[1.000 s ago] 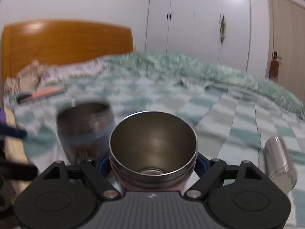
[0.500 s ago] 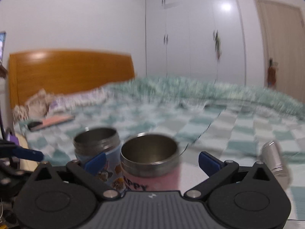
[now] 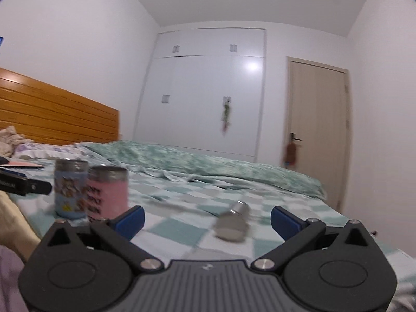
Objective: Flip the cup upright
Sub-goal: 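Open the right tool and withdraw it from the upright pink cup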
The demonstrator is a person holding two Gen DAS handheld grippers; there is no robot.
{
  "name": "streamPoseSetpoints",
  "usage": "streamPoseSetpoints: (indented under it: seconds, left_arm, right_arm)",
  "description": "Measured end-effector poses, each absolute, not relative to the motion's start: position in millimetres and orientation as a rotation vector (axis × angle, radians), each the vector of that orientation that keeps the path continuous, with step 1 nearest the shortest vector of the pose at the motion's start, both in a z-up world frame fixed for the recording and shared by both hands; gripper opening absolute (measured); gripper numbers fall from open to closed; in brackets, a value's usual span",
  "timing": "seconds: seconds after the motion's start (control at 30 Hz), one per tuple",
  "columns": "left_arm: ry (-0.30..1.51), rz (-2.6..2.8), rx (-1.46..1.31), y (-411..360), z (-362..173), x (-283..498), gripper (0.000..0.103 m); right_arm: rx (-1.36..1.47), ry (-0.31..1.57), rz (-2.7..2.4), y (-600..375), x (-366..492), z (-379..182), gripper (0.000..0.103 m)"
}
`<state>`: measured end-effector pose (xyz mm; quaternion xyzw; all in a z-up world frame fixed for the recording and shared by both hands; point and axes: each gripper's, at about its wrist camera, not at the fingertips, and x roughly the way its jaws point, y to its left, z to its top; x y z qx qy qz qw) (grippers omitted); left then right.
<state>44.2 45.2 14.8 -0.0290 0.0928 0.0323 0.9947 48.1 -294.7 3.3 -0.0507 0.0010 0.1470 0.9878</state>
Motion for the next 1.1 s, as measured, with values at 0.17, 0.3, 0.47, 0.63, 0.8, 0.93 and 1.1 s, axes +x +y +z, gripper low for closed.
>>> streamPoseSetpoints:
  seconds: [0.17,0.3,0.47,0.63,0.8,0.93,1.1]
  left_arm:
    - [0.169,0.079,-0.019,35,6,42,0.103]
    - [0.154,0.101,0.028,30,-2,39,0.103]
    - [0.155,0.117,0.034,30,-9,38,0.103]
    - [0.153,0.125,0.031,31,-10,37,0.103]
    - [0.145,0.123,0.036,30,-11,34,0.103]
    - [0.143,0.123,0.033,31,-11,34,0.103]
    - [0.144,0.123,0.033,31,-11,34,0.103]
  right_arm:
    - [-0.085,-0.009,0.248,-309,43,-11,0.103]
    - [-0.071,-0.015,0.236,-309,43,-18,0.103]
    - [-0.099,-0.043,0.213,-303,36,-21,0.103]
    - [-0.133,-0.073,0.224,-297,30,-22,0.103]
    - [-0.148,-0.078,0.234,-294,27,-23,0.103]
    - [-0.148,-0.078,0.236,-294,27,-23,0.103]
    - [-0.148,-0.078,0.235,-294,27,-23,0.103]
